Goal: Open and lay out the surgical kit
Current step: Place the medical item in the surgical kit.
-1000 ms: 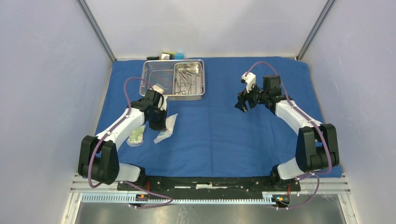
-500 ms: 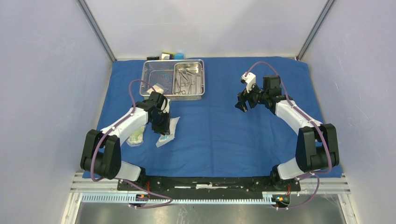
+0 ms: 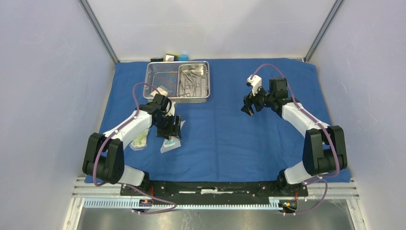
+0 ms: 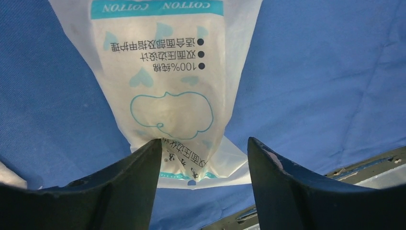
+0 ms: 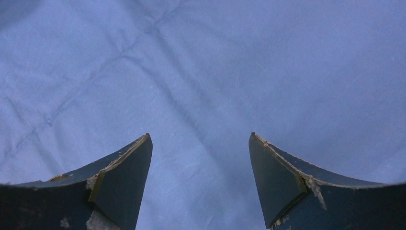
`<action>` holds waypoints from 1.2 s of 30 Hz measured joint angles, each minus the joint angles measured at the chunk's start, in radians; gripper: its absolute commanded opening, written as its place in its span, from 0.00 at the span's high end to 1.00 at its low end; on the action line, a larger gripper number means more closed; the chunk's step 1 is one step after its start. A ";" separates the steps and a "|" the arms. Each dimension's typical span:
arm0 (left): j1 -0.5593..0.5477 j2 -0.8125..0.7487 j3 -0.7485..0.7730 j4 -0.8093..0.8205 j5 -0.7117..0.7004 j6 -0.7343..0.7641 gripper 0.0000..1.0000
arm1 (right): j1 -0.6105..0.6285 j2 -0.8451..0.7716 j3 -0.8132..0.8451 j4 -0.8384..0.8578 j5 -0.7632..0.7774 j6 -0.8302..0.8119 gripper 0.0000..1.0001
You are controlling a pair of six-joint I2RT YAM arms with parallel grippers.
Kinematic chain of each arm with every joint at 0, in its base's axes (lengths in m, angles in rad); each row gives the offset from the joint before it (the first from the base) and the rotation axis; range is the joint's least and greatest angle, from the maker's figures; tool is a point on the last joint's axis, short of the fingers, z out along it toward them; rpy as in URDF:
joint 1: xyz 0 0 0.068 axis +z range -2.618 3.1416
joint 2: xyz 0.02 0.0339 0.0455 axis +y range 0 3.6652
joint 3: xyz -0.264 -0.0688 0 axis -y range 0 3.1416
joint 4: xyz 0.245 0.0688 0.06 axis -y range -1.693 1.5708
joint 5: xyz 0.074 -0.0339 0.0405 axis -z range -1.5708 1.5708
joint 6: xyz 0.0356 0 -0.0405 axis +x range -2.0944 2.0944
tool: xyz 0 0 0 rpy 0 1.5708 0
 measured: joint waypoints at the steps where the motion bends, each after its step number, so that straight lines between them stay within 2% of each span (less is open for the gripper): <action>1: 0.000 0.000 0.000 0.000 0.008 0.000 0.23 | 0.000 0.000 0.000 0.000 0.000 -0.002 0.19; 5: 0.000 -0.013 0.000 0.004 0.019 -0.002 0.08 | 0.000 0.000 0.000 -0.003 0.000 -0.008 0.19; 10: 0.000 -0.087 0.000 0.008 0.035 -0.004 0.04 | 0.000 0.000 0.000 -0.011 -0.001 -0.013 0.19; 12: 0.000 -0.122 0.000 0.008 0.036 -0.003 0.04 | 0.000 0.000 0.000 -0.016 -0.001 -0.014 0.19; 16: 0.000 -0.164 0.000 0.008 0.045 -0.002 0.12 | 0.000 0.000 0.000 -0.018 -0.002 -0.014 0.19; 20: 0.000 -0.171 0.000 0.008 0.102 -0.002 0.16 | 0.000 0.000 0.000 -0.018 -0.003 -0.014 0.19; 26: 0.000 -0.153 0.000 0.034 0.193 -0.003 0.14 | 0.000 0.000 0.000 -0.018 -0.003 -0.014 0.19; 36: 0.000 0.005 0.007 0.053 0.192 -0.003 0.13 | 0.000 0.000 0.000 -0.019 -0.003 -0.014 0.19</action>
